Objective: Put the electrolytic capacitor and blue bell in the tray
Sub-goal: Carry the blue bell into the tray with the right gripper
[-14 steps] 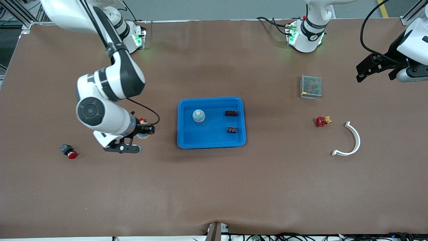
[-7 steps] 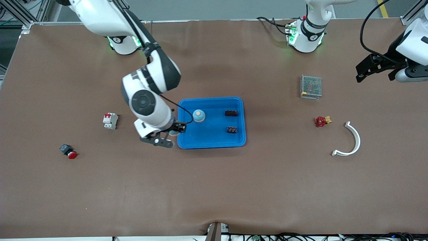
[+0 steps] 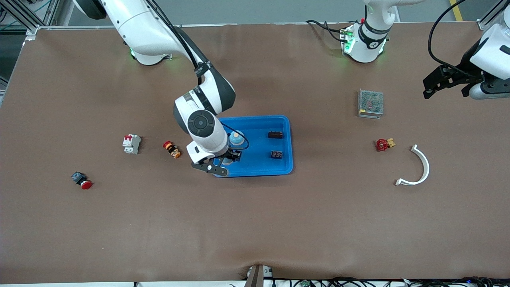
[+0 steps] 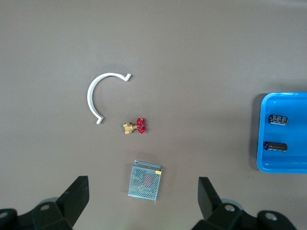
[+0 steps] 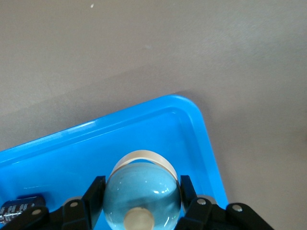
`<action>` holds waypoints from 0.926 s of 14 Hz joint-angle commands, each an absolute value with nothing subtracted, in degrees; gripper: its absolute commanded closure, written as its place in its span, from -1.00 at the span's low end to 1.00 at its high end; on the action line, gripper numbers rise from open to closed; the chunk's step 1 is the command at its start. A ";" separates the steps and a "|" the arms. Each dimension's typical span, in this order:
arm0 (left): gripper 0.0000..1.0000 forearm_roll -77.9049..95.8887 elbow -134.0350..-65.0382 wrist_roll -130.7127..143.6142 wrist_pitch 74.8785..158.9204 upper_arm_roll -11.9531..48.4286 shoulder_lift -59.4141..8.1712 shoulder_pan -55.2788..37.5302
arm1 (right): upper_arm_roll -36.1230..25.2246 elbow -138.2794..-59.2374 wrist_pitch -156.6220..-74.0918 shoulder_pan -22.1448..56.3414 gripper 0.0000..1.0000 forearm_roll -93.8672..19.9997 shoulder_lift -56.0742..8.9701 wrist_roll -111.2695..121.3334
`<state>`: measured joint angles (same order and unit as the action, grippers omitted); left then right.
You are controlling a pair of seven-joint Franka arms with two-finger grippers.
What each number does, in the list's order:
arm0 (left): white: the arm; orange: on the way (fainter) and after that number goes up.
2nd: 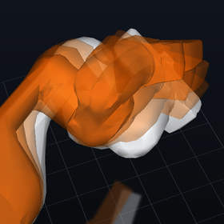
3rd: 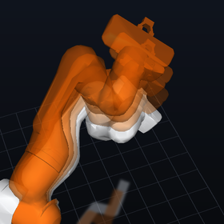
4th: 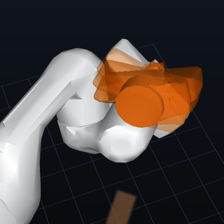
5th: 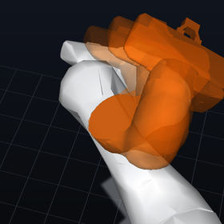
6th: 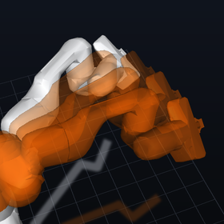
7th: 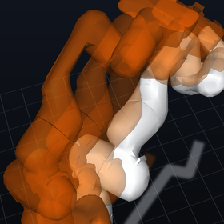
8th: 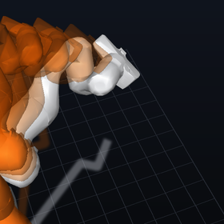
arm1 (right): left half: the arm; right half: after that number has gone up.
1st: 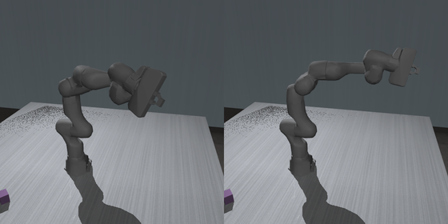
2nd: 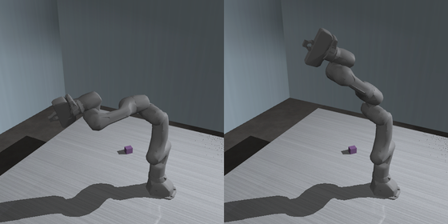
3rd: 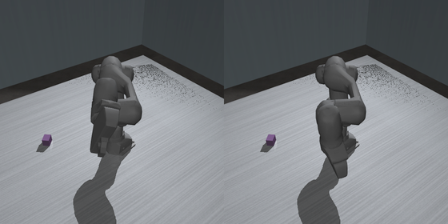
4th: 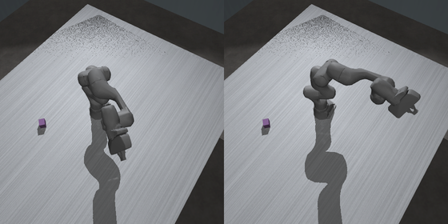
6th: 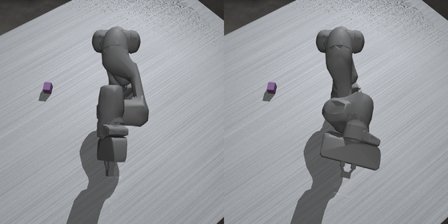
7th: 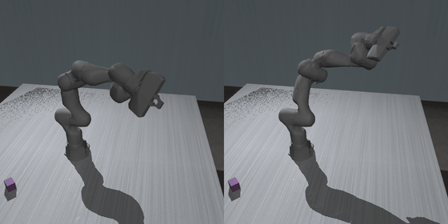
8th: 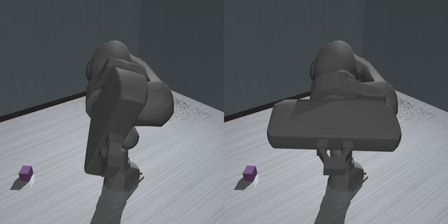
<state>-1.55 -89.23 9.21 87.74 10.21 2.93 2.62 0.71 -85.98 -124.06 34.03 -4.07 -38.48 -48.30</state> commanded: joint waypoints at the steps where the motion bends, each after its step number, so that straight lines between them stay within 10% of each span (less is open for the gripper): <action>1: -1.00 -1.32 -89.65 8.09 88.77 10.46 3.34 2.99 | 0.09 -84.20 -124.80 35.33 0.14 -4.40 -40.25 -50.01; 13: -1.00 -1.41 -89.74 8.17 89.21 10.37 3.34 2.99 | 0.09 -84.73 -131.83 36.83 0.11 -3.87 -45.70 -49.92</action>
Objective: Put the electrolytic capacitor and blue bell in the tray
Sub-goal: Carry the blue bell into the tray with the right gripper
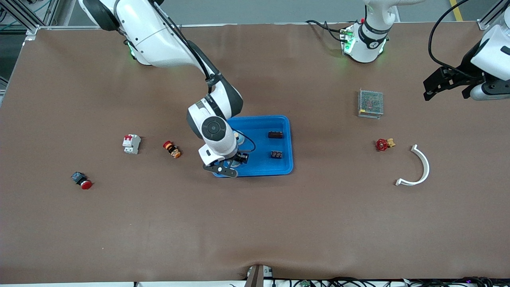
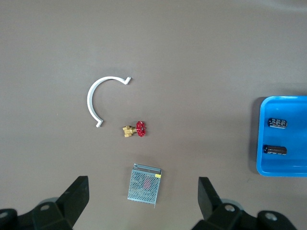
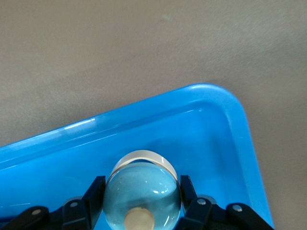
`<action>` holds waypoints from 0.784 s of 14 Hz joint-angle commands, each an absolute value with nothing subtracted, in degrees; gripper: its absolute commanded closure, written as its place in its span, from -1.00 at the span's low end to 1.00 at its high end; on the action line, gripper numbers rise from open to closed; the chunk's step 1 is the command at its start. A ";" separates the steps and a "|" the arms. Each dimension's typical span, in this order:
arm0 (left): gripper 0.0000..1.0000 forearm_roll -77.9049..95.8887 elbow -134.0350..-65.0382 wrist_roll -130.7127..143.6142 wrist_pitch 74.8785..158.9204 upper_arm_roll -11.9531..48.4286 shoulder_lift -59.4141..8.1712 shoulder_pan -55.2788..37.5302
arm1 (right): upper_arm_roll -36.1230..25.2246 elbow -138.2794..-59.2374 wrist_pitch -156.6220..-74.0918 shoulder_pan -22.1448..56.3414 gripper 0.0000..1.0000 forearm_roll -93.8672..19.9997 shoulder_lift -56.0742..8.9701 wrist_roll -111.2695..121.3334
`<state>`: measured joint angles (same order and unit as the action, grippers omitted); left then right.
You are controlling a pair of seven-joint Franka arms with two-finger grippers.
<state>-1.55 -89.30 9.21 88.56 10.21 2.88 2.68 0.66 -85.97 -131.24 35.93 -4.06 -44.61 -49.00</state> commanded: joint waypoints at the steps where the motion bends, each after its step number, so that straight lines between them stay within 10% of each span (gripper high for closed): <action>1: -1.00 -1.41 -89.74 8.17 89.21 10.37 3.34 2.99 | 0.09 -84.73 -132.01 36.83 0.11 -3.87 -45.88 -49.92; 11: -1.00 -1.32 -89.65 8.17 89.21 10.37 3.34 2.99 | 0.09 -84.73 -132.98 37.35 0.06 -3.78 -46.85 -49.92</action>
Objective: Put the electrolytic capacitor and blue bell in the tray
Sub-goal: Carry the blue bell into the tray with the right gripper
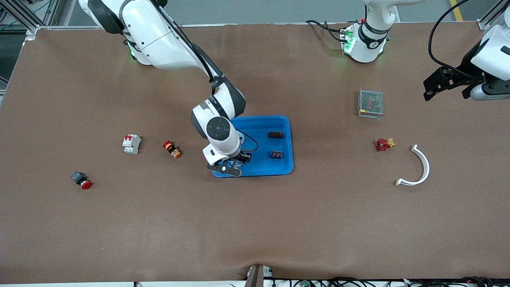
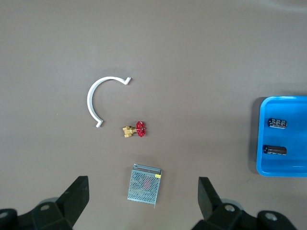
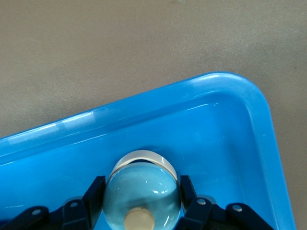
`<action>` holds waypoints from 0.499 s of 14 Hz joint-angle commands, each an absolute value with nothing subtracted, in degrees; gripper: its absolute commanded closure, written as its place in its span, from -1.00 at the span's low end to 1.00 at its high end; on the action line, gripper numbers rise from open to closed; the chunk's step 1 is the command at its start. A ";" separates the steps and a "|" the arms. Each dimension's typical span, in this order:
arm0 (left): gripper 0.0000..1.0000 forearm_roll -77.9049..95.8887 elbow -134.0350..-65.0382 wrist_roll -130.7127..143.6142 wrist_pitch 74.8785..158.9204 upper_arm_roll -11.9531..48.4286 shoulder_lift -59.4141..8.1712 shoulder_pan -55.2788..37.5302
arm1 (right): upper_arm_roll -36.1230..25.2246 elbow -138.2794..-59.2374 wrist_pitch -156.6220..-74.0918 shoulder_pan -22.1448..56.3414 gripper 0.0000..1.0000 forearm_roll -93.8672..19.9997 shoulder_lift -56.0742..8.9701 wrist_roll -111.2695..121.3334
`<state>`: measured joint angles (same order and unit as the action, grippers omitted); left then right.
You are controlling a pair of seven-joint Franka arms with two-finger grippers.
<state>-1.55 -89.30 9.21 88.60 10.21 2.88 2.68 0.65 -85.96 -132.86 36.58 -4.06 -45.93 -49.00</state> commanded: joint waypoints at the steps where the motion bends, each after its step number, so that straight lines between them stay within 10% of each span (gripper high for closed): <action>1: -1.00 -1.32 -89.65 8.17 89.21 10.37 3.34 2.99 | 0.09 -84.73 -133.07 37.35 -0.12 -3.78 -46.85 -49.92; 5: -1.00 -1.32 -89.65 8.17 89.21 10.37 3.34 2.99 | 0.09 -84.73 -132.89 37.35 -1.00 -3.78 -46.67 -49.92; 7: -1.00 -1.32 -89.65 8.17 89.21 10.37 3.34 2.99 | 0.09 -84.73 -132.63 37.44 -1.00 -3.87 -46.41 -49.92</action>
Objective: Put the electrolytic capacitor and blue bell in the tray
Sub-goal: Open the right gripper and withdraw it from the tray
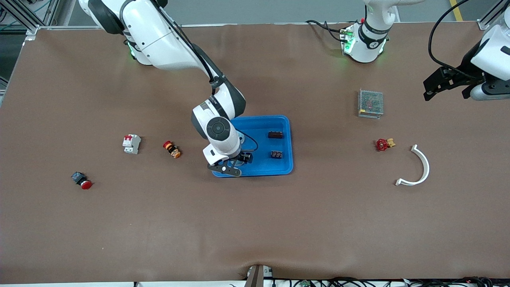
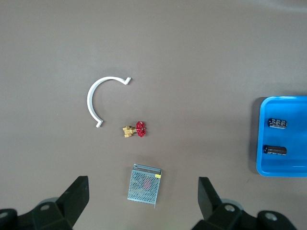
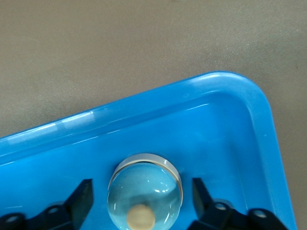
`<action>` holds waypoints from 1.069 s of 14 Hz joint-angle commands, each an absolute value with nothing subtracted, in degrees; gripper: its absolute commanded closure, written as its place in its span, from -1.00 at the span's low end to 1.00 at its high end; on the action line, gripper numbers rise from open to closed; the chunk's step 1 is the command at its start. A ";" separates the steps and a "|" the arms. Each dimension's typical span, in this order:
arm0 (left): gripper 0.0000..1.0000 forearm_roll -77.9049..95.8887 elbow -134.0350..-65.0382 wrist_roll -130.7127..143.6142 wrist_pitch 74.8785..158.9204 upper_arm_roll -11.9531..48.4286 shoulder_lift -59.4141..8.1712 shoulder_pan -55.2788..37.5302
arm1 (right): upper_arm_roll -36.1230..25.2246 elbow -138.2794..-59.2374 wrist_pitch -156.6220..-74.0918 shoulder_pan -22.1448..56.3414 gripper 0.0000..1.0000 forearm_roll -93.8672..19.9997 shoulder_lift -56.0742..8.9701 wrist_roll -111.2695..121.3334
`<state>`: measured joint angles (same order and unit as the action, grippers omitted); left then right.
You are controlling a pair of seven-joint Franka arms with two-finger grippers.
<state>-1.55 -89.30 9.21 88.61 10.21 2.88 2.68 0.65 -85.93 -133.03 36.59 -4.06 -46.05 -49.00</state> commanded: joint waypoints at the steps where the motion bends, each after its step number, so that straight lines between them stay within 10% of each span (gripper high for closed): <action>1: -1.00 -1.32 -89.65 8.17 89.21 10.37 3.34 2.99 | 0.09 -84.73 -132.37 37.62 -1.00 -3.87 -46.41 -49.92; 15: -1.00 -1.32 -89.65 8.09 89.21 10.02 3.52 3.08 | 0.18 -94.99 -101.43 39.55 -1.00 -4.13 -10.49 -49.66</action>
<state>-1.55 -89.31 9.21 88.70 10.13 2.89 2.89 0.70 -87.08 -101.38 39.15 -4.06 -18.81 -50.16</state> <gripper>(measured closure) 0.000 0.000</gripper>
